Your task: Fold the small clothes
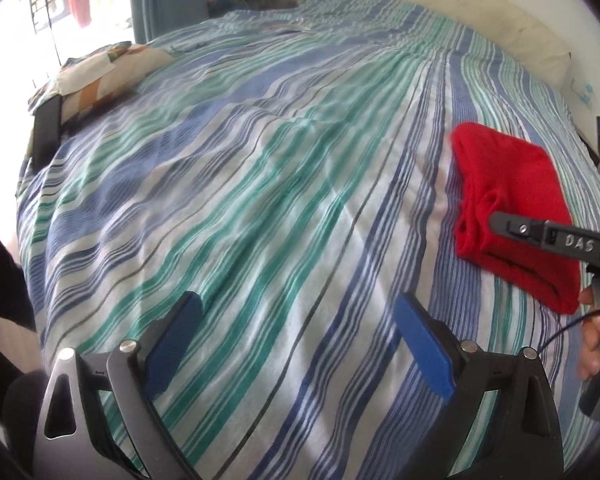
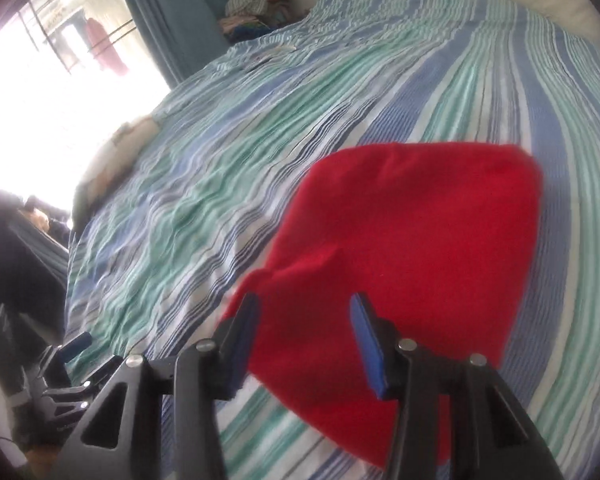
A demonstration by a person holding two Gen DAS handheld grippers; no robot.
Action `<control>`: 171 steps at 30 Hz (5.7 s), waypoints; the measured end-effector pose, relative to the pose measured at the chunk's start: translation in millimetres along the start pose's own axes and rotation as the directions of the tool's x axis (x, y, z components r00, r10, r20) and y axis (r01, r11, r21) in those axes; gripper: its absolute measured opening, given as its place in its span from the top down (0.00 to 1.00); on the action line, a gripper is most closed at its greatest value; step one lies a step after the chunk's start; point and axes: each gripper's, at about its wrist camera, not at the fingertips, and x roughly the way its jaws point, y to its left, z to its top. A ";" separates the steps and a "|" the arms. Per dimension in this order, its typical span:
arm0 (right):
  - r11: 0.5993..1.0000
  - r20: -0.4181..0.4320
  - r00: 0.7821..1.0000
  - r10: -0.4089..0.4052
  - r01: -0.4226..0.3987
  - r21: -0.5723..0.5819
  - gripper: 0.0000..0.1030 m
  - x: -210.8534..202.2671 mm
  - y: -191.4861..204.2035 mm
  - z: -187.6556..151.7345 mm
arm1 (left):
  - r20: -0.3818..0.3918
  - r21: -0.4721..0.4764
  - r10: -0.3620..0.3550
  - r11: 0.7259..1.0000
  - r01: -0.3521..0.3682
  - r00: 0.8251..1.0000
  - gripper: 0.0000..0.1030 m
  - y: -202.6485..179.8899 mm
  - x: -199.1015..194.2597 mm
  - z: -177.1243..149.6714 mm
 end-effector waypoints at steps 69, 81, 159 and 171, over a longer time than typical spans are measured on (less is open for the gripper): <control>0.971 0.155 0.988 -0.008 -0.029 0.237 0.69 -51.0 -105.2 22.1 | -0.260 0.239 -0.518 0.783 0.574 0.815 0.82 -190.0 40.6 154.5; 0.926 0.056 0.977 -0.204 0.174 0.336 0.25 -130.4 -167.3 -38.3 | -0.241 0.389 -0.225 0.869 0.306 0.944 0.21 -160.5 41.1 38.5; 0.882 0.267 0.842 -0.469 0.430 0.193 0.01 -311.1 58.6 -169.4 | 0.169 0.423 -0.197 0.899 0.110 0.966 0.00 -116.0 -220.9 -23.1; 0.885 0.235 0.853 -0.466 0.440 0.155 0.00 -307.2 63.8 -162.2 | 0.156 0.406 -0.184 0.908 0.107 0.970 0.00 -114.1 -226.0 -20.4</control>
